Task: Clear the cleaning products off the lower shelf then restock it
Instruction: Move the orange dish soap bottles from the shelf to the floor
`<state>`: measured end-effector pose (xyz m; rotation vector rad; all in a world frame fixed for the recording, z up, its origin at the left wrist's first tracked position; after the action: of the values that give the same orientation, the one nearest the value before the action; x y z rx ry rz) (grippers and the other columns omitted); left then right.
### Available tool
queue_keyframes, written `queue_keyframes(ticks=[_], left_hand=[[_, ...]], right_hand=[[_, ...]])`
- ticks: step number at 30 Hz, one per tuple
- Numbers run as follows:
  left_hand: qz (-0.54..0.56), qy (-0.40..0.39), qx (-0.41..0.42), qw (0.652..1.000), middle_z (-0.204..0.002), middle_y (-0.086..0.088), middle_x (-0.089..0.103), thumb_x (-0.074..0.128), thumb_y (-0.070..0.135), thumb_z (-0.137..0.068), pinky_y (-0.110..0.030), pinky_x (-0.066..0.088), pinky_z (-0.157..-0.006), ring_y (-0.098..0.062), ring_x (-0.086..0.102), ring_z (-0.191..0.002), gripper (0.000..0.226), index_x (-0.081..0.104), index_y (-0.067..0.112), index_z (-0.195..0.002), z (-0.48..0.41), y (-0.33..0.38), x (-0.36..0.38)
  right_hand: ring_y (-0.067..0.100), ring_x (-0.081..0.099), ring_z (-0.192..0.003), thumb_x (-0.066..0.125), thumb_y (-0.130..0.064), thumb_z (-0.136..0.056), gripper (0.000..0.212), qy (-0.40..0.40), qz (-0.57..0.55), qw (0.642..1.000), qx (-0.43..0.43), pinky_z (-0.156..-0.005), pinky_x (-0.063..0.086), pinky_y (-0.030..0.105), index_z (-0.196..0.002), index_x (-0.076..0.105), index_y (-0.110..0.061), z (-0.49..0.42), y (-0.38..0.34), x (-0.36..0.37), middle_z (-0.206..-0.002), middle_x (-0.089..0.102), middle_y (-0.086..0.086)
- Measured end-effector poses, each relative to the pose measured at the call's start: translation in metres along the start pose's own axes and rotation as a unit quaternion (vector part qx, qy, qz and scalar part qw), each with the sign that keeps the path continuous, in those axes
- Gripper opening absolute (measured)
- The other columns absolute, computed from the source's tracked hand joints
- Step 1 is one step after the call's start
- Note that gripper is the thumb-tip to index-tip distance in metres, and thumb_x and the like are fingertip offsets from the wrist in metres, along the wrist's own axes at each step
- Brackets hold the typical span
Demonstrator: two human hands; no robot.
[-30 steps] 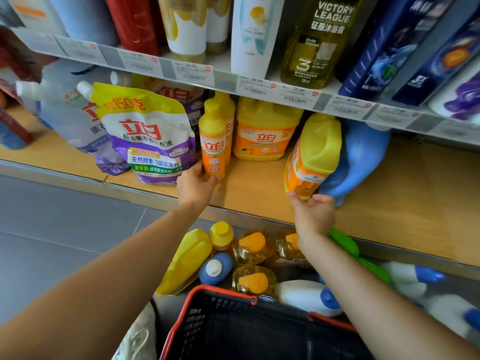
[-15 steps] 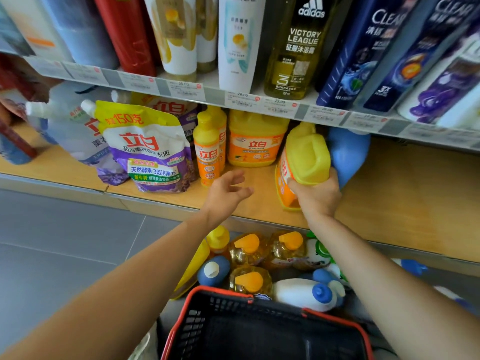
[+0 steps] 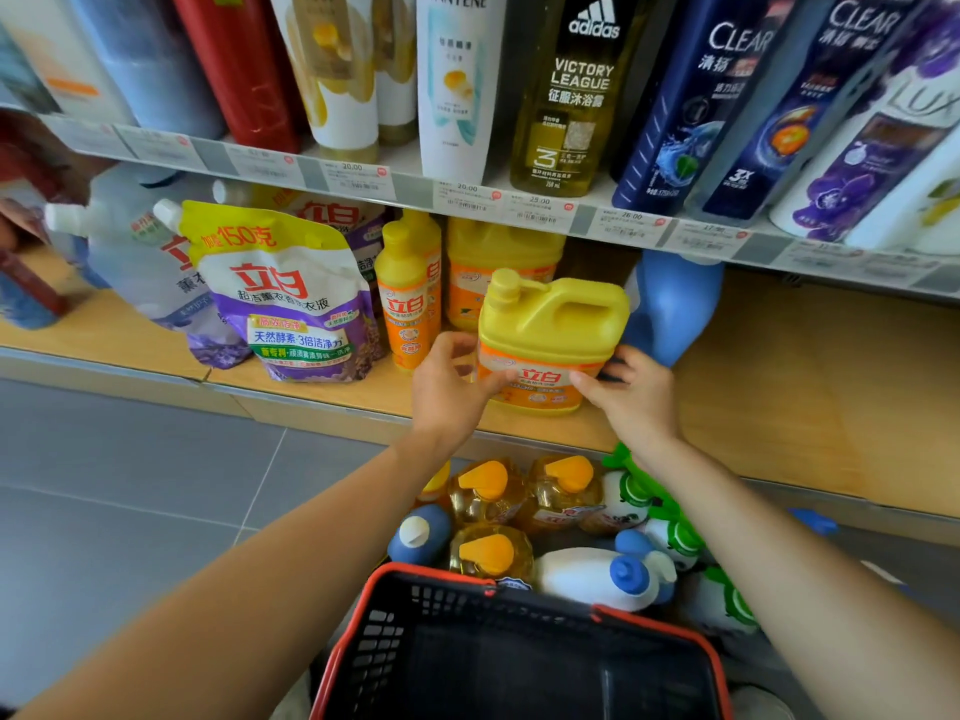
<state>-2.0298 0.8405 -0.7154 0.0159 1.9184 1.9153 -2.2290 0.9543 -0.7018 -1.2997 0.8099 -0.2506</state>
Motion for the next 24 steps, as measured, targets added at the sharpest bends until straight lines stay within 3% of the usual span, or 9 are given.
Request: queue_keyframes(ticks=[2,4,7,8,10,14,18,21,24], left_hand=[[-0.041,0.079,-0.014,0.996,-0.103,0.013,0.066,0.086,0.048,-0.074,-0.029,0.053,-0.081,-0.010,0.065,-0.095,0.047,0.062,0.024,-0.106,0.002,-0.003,-0.003],[-0.032,0.114,-0.055,0.991,-0.107,0.007,0.066,0.083,0.047,-0.078,-0.034,0.053,-0.088,-0.015,0.066,-0.101,0.045,0.062,0.021,-0.108,0.000,-0.006,0.000],[0.196,0.085,-0.220,0.952,-0.130,-0.008,0.060,0.083,0.029,-0.083,-0.040,0.058,-0.092,-0.026,0.065,-0.112,0.056,0.055,0.015,-0.128,-0.005,-0.011,0.012],[0.277,0.064,-0.235,0.929,-0.139,-0.011,0.055,0.081,0.021,-0.086,-0.038,0.057,-0.094,-0.027,0.062,-0.119,0.062,0.049,0.012,-0.139,-0.006,-0.011,0.016],[0.338,0.029,-0.224,0.913,-0.150,-0.008,0.047,0.073,0.009,-0.091,-0.038,0.051,-0.102,-0.025,0.053,-0.132,0.071,0.038,0.011,-0.152,-0.007,-0.010,0.017],[0.315,-0.031,-0.221,0.923,-0.158,0.001,0.040,0.066,0.004,-0.094,-0.045,0.043,-0.111,-0.021,0.045,-0.138,0.075,0.029,0.021,-0.157,-0.011,-0.014,0.010],[0.256,-0.126,-0.212,0.935,-0.159,0.008,0.037,0.063,0.005,-0.096,-0.043,0.046,-0.104,-0.023,0.047,-0.138,0.078,0.025,0.030,-0.159,-0.020,-0.016,-0.004],[0.181,-0.168,-0.208,0.946,-0.148,0.000,0.054,0.064,0.005,-0.096,-0.039,0.050,-0.099,-0.024,0.058,-0.128,0.064,0.039,0.021,-0.153,-0.024,-0.012,-0.021],[0.019,-0.243,-0.145,0.959,-0.119,-0.003,0.070,0.067,0.006,-0.094,-0.031,0.053,-0.089,-0.021,0.066,-0.108,0.043,0.060,0.013,-0.135,-0.017,-0.007,-0.040]], right_hand=[[0.010,0.074,-0.088,0.089,-0.023,-0.074,0.037,0.018,0.010,1.000,-0.001,-0.084,0.062,0.041,-0.104,0.067,-0.029,-0.006,-0.005,0.011,-0.098,0.076,-0.003],[0.005,0.072,-0.086,0.088,-0.029,-0.074,0.038,0.036,0.032,0.999,-0.010,-0.082,0.061,0.037,-0.106,0.068,-0.030,-0.013,-0.011,0.023,-0.096,0.076,-0.005],[0.012,0.071,-0.093,0.087,-0.034,-0.076,0.044,0.048,0.053,0.997,-0.016,-0.085,0.059,0.038,-0.114,0.070,-0.022,-0.022,-0.019,0.041,-0.104,0.077,0.002],[0.015,0.071,-0.095,0.087,-0.034,-0.076,0.045,0.055,0.051,0.997,-0.015,-0.087,0.059,0.040,-0.115,0.069,-0.020,-0.024,-0.021,0.046,-0.105,0.077,0.004],[0.018,0.071,-0.094,0.087,-0.035,-0.075,0.045,0.075,0.055,0.996,-0.018,-0.086,0.059,0.043,-0.112,0.069,-0.017,-0.027,-0.024,0.052,-0.102,0.077,0.005],[0.015,0.071,-0.091,0.086,-0.039,-0.075,0.043,0.088,0.070,0.993,-0.021,-0.085,0.059,0.042,-0.110,0.069,-0.019,-0.035,-0.026,0.059,-0.100,0.077,0.002],[0.019,0.072,-0.092,0.083,-0.043,-0.078,0.037,0.076,0.078,0.994,0.000,-0.086,0.058,0.044,-0.103,0.069,-0.019,-0.045,-0.027,0.063,-0.096,0.076,0.000],[0.024,0.071,-0.094,0.078,-0.045,-0.082,0.033,0.044,0.120,0.991,0.039,-0.084,0.057,0.043,-0.098,0.071,-0.016,-0.045,-0.022,0.067,-0.093,0.076,0.002],[0.021,0.068,-0.100,0.080,-0.044,-0.081,0.045,-0.028,0.149,0.986,0.070,-0.089,0.055,0.038,-0.115,0.069,-0.016,-0.019,-0.014,0.070,-0.101,0.074,0.000]])
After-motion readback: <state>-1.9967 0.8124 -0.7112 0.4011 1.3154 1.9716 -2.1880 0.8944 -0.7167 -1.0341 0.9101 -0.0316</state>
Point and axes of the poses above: each hand's wrist, its own z-axis away from the middle knuckle, its own x-axis out of the palm, y = z × x, the point moved 3 cm from there along -z, towards the middle knuckle
